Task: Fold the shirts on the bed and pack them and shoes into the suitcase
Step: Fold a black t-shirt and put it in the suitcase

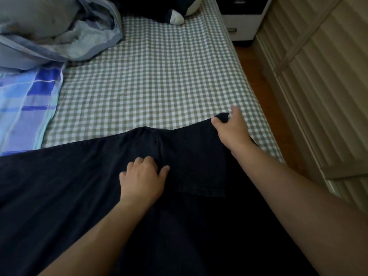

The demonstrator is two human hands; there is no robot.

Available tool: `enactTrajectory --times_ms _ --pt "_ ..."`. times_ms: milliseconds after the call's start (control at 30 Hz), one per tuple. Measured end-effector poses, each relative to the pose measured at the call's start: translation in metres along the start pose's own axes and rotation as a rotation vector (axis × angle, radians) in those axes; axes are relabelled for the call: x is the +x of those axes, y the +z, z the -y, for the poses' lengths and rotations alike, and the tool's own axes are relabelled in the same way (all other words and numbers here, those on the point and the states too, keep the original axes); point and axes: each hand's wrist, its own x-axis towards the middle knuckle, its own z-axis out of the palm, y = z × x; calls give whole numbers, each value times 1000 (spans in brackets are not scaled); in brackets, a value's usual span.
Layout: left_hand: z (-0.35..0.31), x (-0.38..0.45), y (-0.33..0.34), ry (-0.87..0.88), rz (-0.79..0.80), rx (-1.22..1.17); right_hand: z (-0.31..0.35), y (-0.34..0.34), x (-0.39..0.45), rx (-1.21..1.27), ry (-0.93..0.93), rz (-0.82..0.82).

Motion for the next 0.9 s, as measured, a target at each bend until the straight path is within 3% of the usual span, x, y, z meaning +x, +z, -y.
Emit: enactTrajectory --times_ms 133,233,400,500,567,700,733,833,900 --pt "4 37 -6 155 -148 -91 10 -1 34 -63 -19 -60" --pt "15 83 -7 277 -25 85 7 -3 52 -11 0 -156" --pt "15 120 -8 149 -92 49 -5 3 64 -37 -2 -169" --pt "10 126 -14 183 -104 76 -6 5 64 -154 -59 -217" --pt "11 120 -15 269 -88 95 -7 5 64 -161 -68 -209" --pt "19 115 -13 622 -168 168 -12 6 68 -105 -40 -180" --pt "19 119 -14 627 -200 117 -13 7 69 -101 -36 -185" --pt "6 138 -17 365 -192 -114 -15 10 68 -134 -81 -229" --pt "-3 140 -18 306 -179 -106 -14 12 67 -193 -121 -248"
